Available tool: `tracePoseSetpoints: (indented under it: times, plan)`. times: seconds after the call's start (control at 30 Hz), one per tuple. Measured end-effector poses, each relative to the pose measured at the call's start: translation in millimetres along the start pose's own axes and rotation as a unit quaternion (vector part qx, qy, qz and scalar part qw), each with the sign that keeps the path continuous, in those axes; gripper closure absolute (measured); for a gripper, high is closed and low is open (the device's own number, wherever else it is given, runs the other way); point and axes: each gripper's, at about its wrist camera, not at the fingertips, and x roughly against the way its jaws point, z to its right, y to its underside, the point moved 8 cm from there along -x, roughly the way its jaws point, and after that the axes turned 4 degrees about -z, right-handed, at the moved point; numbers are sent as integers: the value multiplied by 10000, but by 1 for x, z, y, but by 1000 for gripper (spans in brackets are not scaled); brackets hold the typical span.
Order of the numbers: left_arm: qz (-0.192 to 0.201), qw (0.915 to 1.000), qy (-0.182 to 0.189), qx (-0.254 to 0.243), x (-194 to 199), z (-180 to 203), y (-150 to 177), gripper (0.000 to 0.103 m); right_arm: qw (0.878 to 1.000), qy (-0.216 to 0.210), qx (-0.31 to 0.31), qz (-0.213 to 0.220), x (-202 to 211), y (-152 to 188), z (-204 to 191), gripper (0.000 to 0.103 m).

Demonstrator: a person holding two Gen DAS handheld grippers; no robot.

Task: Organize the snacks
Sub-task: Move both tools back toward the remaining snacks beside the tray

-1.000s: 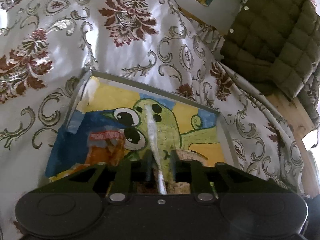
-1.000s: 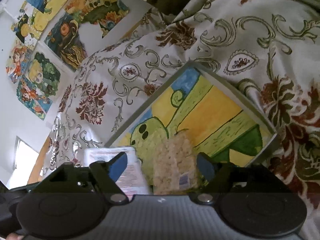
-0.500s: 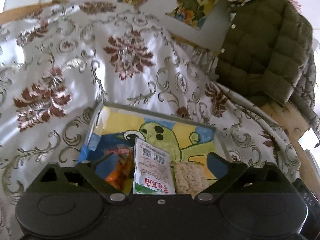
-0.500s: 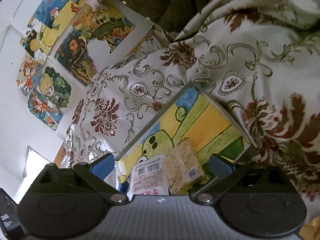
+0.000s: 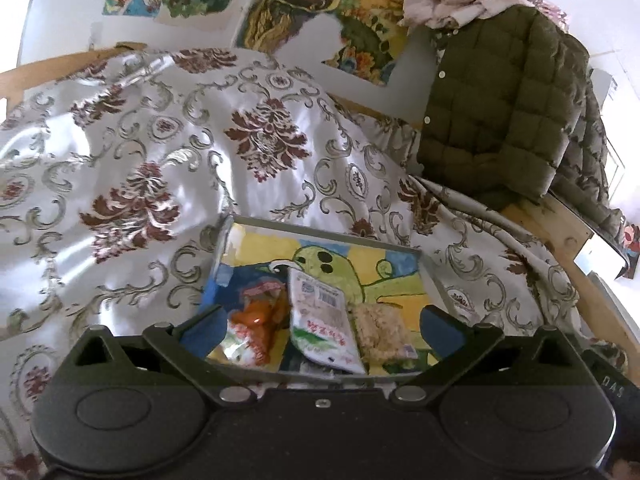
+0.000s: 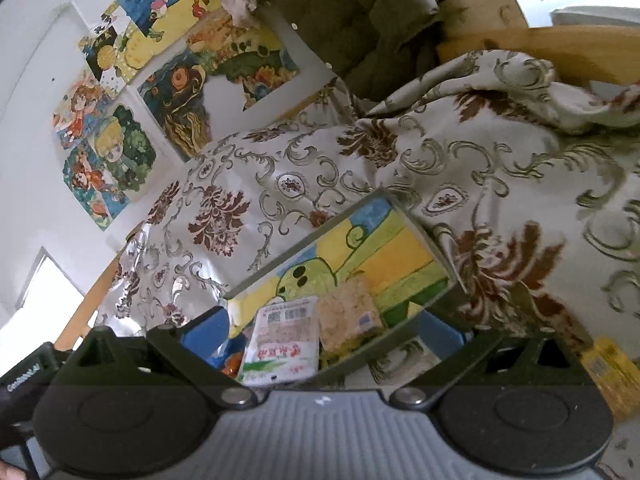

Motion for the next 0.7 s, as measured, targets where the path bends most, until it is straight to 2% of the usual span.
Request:
tracePoseSetpoints:
  times: [0.2, 0.37, 0.53, 0.7]
  plan:
    - [3, 9994, -244, -261, 28, -13, 27, 1, 9987, 230, 456, 75, 30, 23, -8, 0]
    - [-168, 9982, -416, -394, 48, -28, 54, 1, 9954, 359, 882, 104, 54, 49, -20, 0]
    - [-207, 9964, -512, -649, 69, -37, 76, 1, 9923, 450, 1155, 36, 73, 71, -30, 0]
    - [-299, 9956, -616, -636, 82, -51, 101, 1, 9877, 672, 1399, -168, 84, 95, -33, 0]
